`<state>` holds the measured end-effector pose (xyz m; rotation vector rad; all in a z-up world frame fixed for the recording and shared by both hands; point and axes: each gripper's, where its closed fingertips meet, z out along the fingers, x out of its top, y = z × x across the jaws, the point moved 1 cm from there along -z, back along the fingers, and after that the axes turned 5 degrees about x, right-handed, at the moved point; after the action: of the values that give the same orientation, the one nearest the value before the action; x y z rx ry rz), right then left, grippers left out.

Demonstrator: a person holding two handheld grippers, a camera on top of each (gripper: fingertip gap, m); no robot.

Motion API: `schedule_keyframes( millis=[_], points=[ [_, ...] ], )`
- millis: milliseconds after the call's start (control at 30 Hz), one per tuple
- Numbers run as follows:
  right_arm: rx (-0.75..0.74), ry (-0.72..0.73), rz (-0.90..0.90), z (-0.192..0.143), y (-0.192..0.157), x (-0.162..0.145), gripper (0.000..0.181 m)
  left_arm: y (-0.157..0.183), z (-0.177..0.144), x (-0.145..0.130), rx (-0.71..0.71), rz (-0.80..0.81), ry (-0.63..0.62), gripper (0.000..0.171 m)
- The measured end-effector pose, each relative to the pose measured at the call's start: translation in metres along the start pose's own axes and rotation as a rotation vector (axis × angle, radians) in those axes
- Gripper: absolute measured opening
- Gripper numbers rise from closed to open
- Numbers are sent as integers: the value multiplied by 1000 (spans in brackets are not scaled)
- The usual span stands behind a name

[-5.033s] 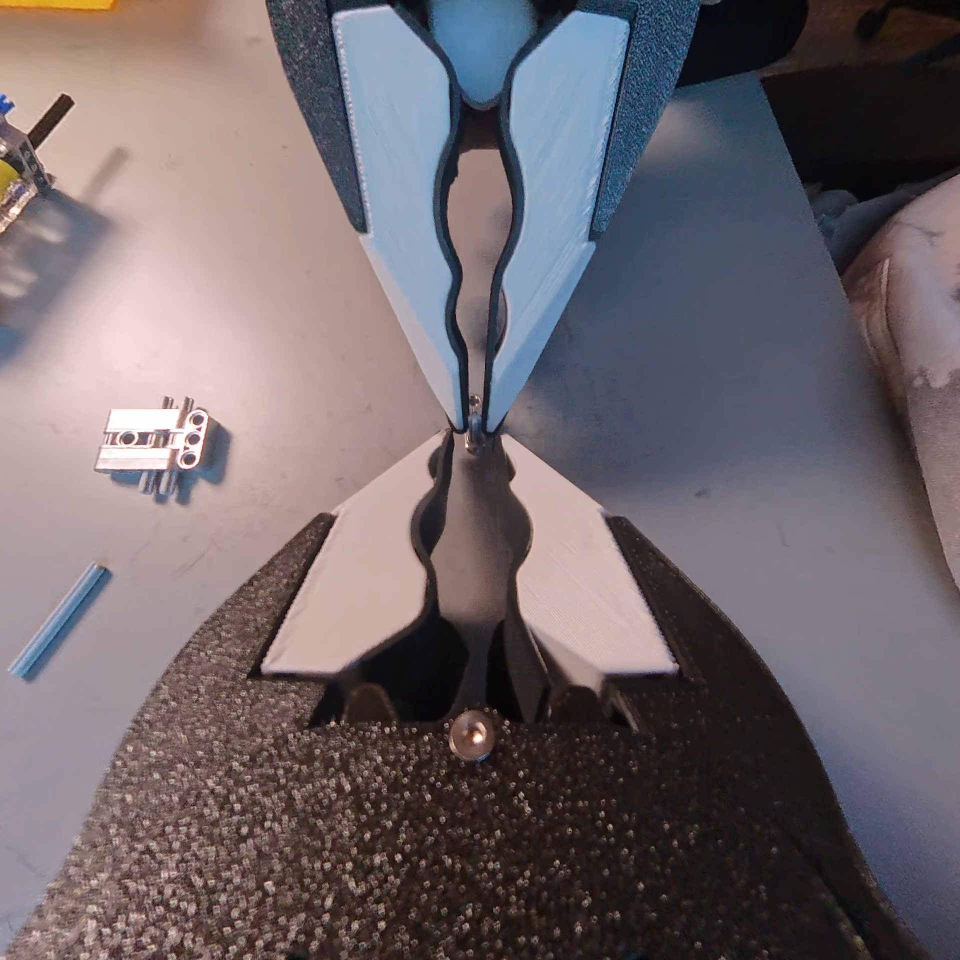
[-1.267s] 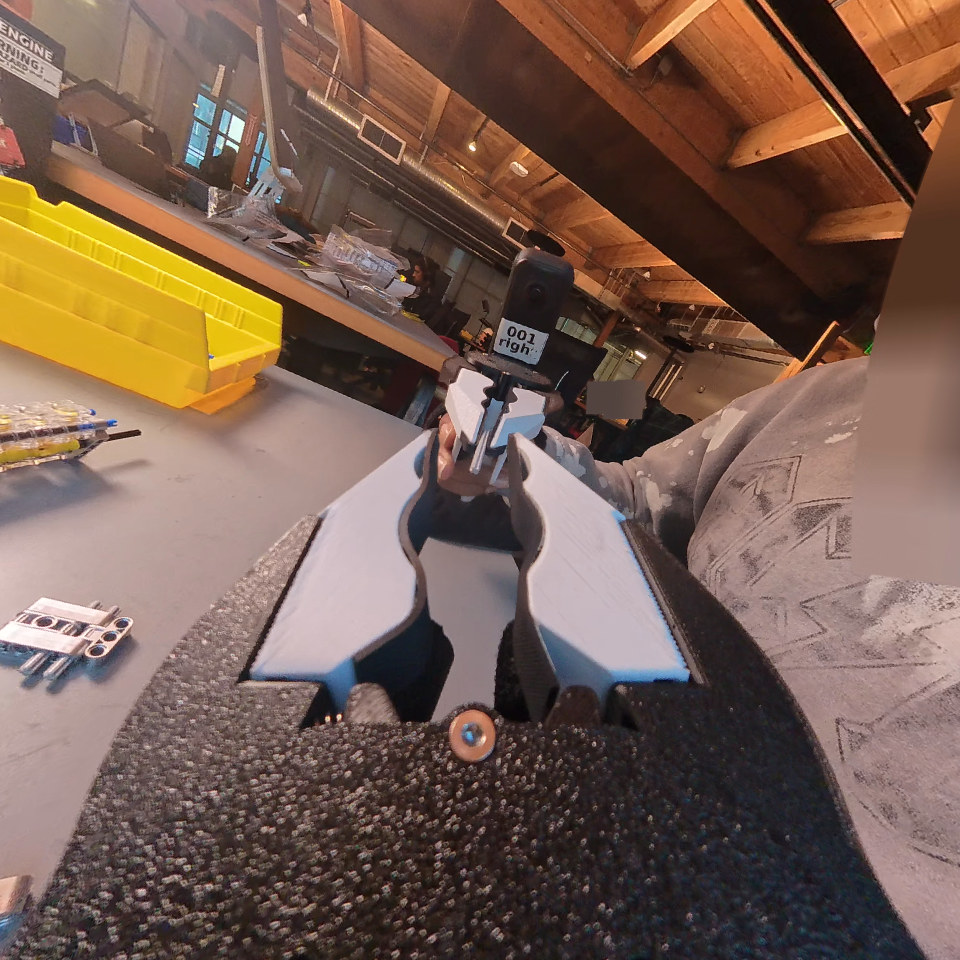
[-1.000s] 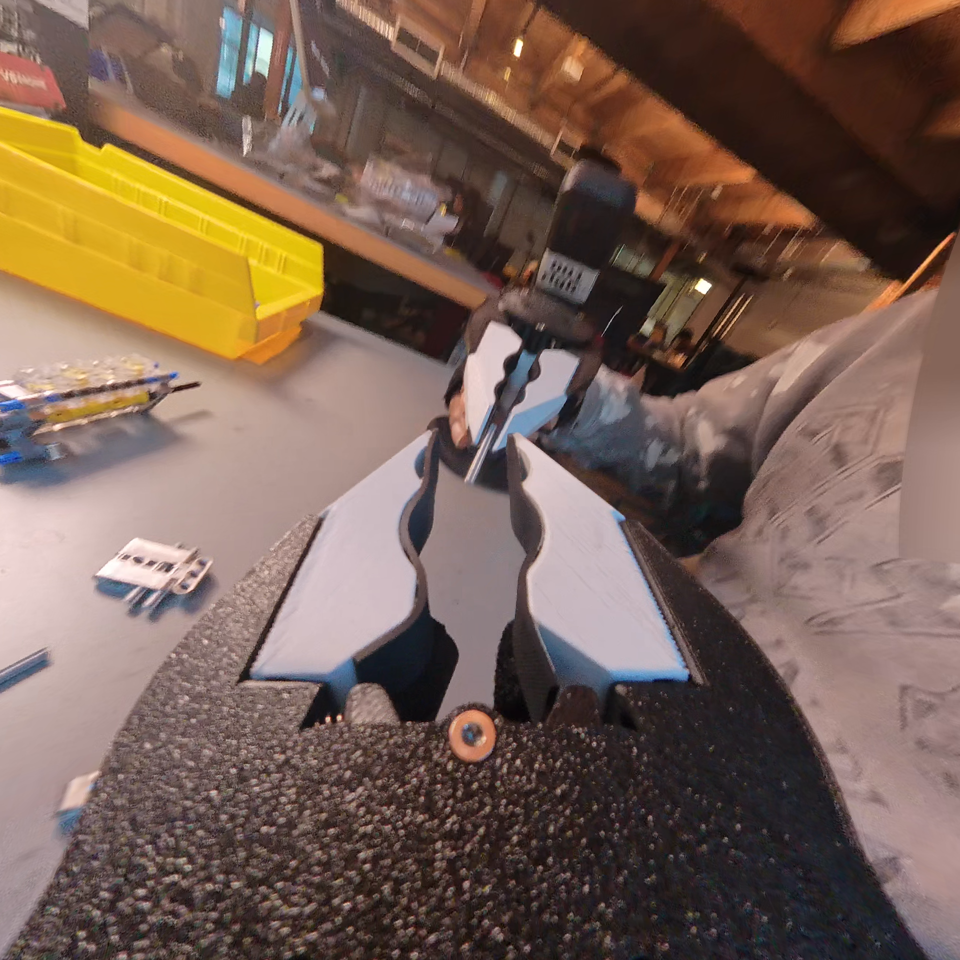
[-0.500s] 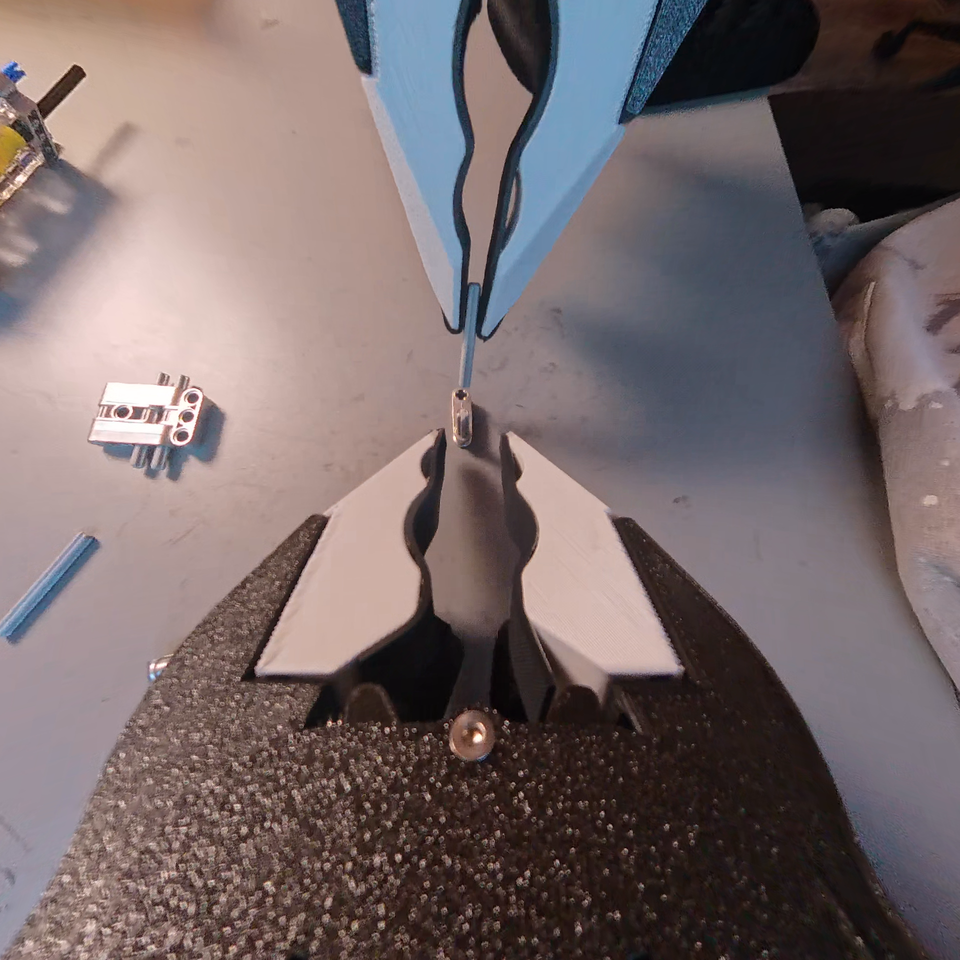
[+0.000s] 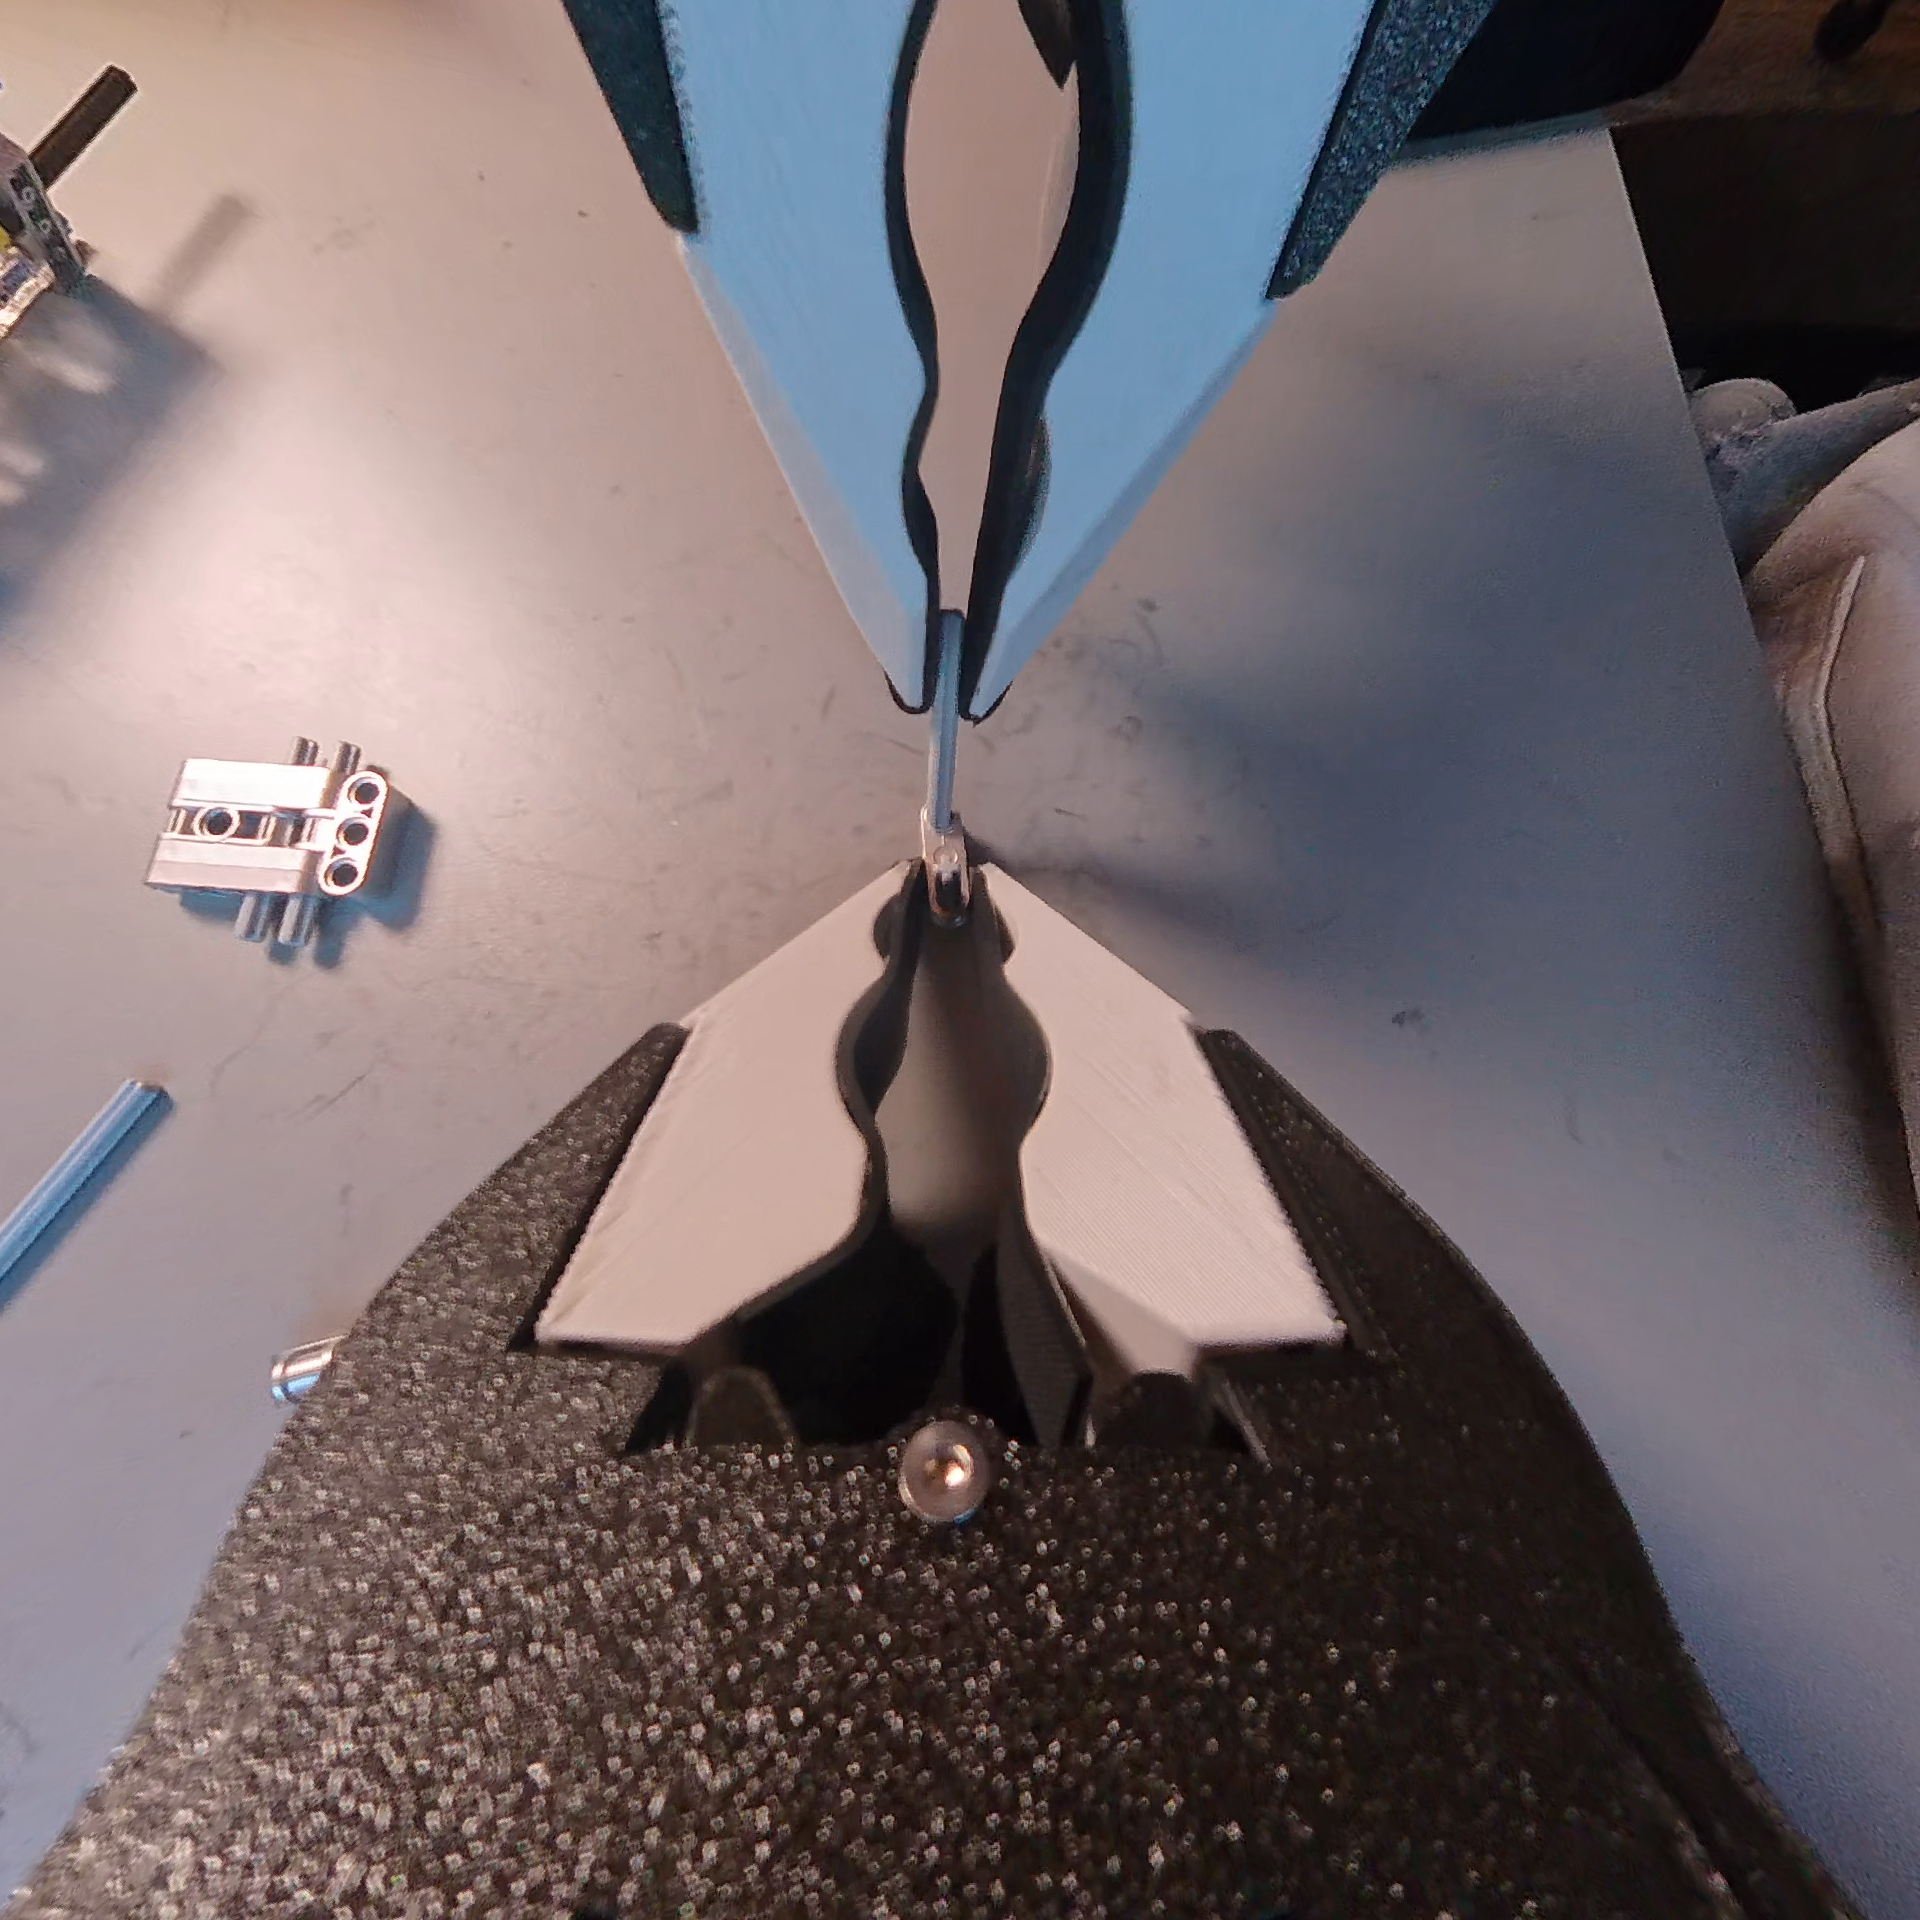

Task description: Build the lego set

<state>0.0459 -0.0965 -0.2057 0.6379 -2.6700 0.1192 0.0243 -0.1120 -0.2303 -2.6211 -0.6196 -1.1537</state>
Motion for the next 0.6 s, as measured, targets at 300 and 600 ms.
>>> schedule_keyframes(
  millis=[300, 600],
  points=[
    [15, -148, -195, -1, 0, 1, 1, 0, 0, 0, -35, 0, 16, 6],
    [81, -326, -435, 1, 0, 9, 1, 0, 1, 0, -59, -5, 18, 6]
  ],
)
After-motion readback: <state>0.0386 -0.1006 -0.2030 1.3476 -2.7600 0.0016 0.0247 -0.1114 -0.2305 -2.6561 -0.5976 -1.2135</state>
